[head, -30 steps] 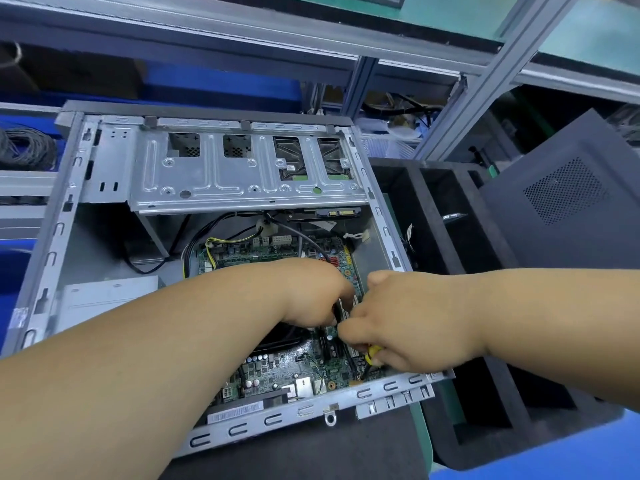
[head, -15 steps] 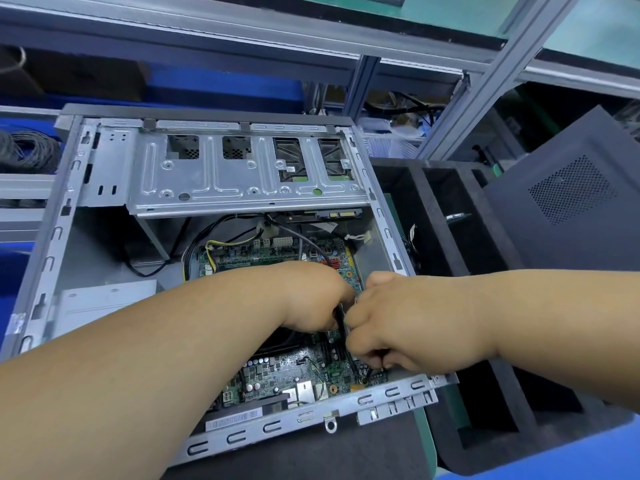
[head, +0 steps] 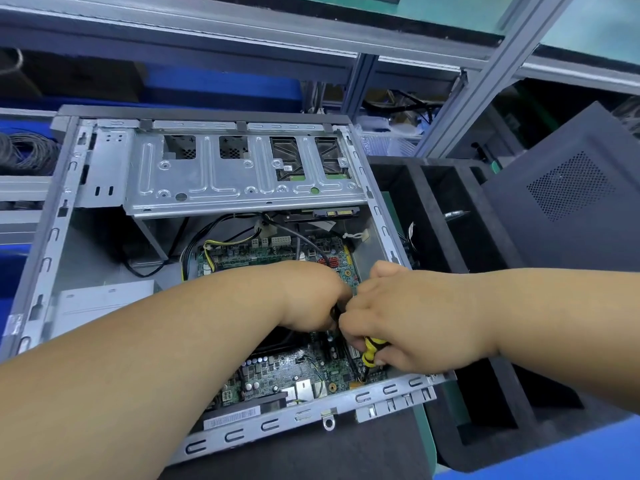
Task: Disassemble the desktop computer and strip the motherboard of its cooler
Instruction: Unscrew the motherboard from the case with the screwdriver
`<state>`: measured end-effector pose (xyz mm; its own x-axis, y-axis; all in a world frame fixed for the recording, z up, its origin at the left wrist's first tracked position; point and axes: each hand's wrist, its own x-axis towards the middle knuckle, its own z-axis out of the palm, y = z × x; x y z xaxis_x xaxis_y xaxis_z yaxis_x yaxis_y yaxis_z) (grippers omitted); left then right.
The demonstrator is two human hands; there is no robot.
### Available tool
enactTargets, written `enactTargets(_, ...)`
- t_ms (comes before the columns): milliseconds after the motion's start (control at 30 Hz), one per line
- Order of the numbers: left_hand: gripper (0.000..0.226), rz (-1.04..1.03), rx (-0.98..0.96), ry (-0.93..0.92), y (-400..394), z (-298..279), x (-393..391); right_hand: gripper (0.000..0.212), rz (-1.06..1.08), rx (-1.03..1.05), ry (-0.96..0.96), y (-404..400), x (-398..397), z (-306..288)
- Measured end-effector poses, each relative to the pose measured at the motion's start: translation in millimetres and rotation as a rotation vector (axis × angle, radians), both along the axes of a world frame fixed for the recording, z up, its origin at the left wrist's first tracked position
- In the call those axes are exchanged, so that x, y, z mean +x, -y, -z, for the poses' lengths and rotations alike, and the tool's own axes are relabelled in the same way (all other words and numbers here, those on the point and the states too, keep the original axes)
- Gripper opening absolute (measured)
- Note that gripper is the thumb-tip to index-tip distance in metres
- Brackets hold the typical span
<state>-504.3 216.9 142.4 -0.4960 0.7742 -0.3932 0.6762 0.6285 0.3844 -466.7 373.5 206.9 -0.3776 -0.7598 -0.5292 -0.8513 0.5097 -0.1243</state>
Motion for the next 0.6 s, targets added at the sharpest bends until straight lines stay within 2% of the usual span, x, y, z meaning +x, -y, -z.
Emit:
enactTargets(167, 0.025, 0.002, -0.002, 0.0, 0.4, 2.1, -0.9, 0.031, -0.041, 0.029, -0.092, -3.5, 6.3, 2.4)
enactTargets(300, 0.02, -0.011, -0.009, 0.001, -0.2, 2.9, -0.6, 0.022, 0.016, -0.001, -0.049, -2.4, 6.3, 2.9)
enactTargets(467, 0.016, -0.011, -0.021, 0.003, -0.1, 2.6, -0.5, 0.021, 0.055, -0.006, -0.039, -1.9, 7.1, 2.1)
enactTargets(533, 0.017, -0.007, -0.021, 0.002, 0.2, 3.4, -1.5, 0.036, 0.041, 0.011, -0.09, 1.3, 7.4, 1.5)
enactTargets(600, 0.012, 0.0, -0.021, -0.003, 0.6, 4.9, -2.2, 0.037, 0.022, 0.009, -0.128, 2.7, 7.6, 3.4)
